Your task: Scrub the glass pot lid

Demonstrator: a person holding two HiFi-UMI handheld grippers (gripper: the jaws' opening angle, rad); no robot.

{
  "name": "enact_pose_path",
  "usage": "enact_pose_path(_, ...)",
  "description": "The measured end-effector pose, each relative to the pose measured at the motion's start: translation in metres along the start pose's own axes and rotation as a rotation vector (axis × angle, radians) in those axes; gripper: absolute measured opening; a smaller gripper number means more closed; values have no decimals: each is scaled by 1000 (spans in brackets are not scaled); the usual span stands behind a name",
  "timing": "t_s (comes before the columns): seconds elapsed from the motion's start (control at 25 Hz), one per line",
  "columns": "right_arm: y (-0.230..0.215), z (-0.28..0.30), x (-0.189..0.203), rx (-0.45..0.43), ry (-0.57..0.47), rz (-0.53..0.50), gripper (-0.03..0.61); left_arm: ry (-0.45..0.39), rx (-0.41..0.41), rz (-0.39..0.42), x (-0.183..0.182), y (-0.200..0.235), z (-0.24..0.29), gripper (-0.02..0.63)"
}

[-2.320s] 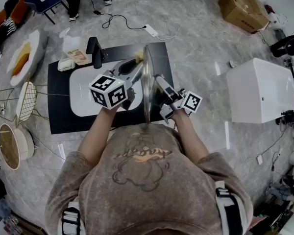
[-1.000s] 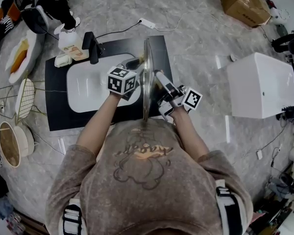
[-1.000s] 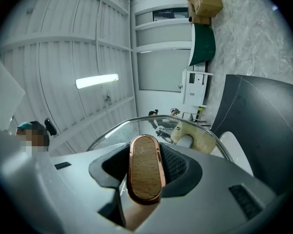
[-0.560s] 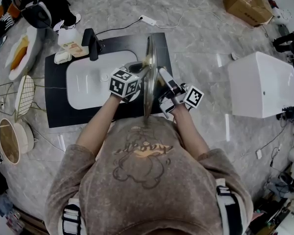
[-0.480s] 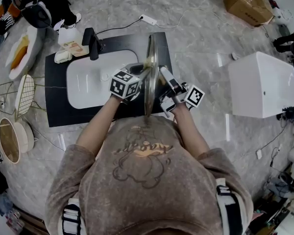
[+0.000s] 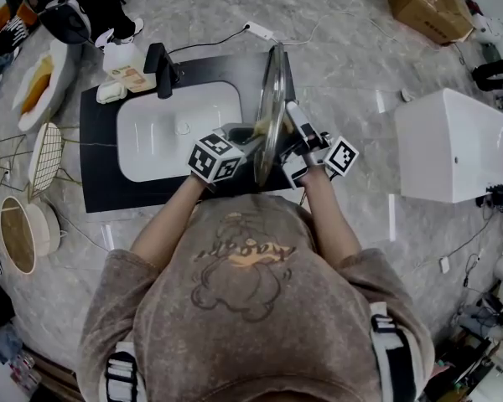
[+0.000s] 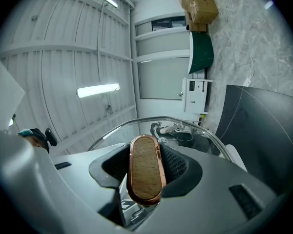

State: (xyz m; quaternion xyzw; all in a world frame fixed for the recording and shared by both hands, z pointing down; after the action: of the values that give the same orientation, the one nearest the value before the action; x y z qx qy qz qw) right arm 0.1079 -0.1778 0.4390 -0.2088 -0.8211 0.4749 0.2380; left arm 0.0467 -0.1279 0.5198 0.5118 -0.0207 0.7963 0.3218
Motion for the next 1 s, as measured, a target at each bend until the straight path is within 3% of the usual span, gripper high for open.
enact_pose_path(0.28,-2,-3,-7,2,-24,-13,176,18,116,2,3,-35,-24,63)
enact_pose_path(0.6,-11,-9,-8,34,-19,-9,176,-45,231,-42,-24,-64,-52,63)
enact_pose_path(1.0,-13,-13,10,36,1,26,175,-178,259,-79,-74,-71,-80,63)
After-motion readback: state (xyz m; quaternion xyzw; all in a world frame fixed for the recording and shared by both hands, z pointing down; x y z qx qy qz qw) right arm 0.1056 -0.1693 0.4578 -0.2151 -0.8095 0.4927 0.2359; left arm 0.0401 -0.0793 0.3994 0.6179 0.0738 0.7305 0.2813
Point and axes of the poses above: the fingertips, and each gripper's own axes: z forward along the fingers, y to its left, x out of its underside, the point moved 1 cm from there along -z, backward along the fingers, and after that the axes turned 4 degrees about -x, right-handed, at the moved point
